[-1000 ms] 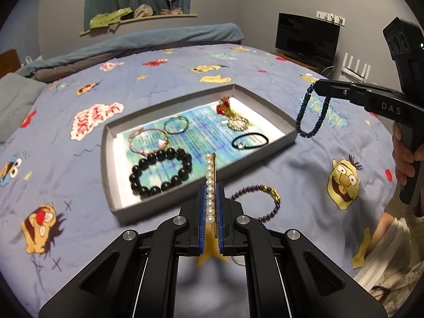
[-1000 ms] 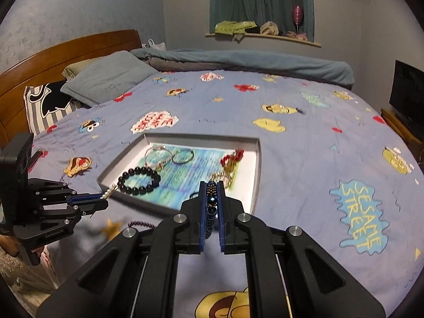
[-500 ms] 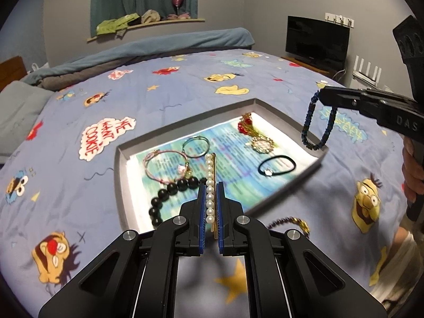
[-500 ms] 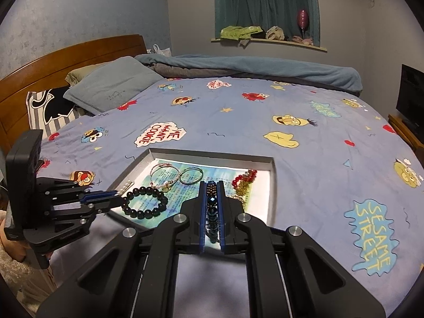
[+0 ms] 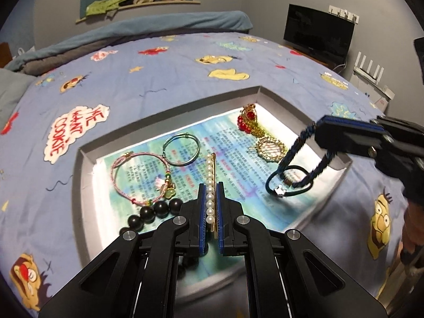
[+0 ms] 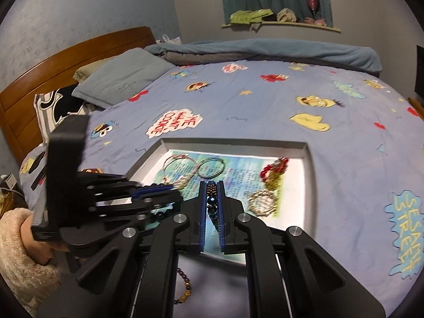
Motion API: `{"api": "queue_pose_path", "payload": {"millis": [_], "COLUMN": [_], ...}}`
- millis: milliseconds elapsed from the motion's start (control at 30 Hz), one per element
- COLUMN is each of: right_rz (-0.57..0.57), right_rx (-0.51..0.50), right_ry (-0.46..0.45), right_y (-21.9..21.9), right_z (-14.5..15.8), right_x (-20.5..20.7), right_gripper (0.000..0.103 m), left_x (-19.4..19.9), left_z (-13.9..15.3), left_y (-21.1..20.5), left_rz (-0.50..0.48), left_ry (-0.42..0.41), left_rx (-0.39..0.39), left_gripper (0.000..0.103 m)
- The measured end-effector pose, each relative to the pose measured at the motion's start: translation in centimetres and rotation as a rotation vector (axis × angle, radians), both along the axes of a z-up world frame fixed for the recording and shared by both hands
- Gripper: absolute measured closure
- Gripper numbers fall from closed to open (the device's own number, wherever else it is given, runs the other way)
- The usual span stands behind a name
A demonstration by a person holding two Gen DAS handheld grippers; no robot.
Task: Organize jewelry
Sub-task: 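Carry the pearl hairpin with the left tool into the tray while the right tool carries the blue bracelet, then open the right tool to drop the blue bracelet while the left tool releases the hairpin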
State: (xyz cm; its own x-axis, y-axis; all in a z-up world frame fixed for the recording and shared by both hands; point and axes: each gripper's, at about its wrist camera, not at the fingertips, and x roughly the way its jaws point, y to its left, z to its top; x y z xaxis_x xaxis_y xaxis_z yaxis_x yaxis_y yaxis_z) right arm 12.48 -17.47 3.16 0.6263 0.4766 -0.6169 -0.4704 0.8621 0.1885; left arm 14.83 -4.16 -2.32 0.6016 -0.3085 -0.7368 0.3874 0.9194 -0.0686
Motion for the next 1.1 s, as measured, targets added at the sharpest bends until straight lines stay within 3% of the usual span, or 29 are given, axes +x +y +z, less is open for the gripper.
{"api": "queue_pose_path", "payload": {"millis": [233, 433, 933, 1000, 1100], "right_rz": [0.009, -0.047, -0.060, -0.057, -0.055], "right_rx": [0.031, 0.015, -0.051, -0.051, -0.049], "right_ry": [0.066, 0.137, 0.161, 0.161, 0.156], "right_y": [0.2, -0.7, -0.5, -0.5, -0.6], "right_z": [-1.7, -4.1, -6.2, -6.1, -5.9], "right_x": [0.9, 2.2, 2.9, 2.8, 2.6], "right_gripper": [0.096, 0.096, 0.095, 0.091, 0.082], "left_x": [1.2, 2.0, 2.4, 2.3, 1.9], "left_z": [-1.0, -2.0, -2.3, -2.3, -1.9], "left_y": [-0.6, -0.8, -0.8, -0.6, -0.6], "left_rz": [-0.007, -0.002, 0.008, 0.011, 0.012], "left_ry": [0.040, 0.068, 0.062, 0.063, 0.051], "left_rx": [0.013, 0.030, 0.020, 0.015, 0.002], "left_gripper": [0.095, 0.095, 0.095, 0.094, 0.085]}}
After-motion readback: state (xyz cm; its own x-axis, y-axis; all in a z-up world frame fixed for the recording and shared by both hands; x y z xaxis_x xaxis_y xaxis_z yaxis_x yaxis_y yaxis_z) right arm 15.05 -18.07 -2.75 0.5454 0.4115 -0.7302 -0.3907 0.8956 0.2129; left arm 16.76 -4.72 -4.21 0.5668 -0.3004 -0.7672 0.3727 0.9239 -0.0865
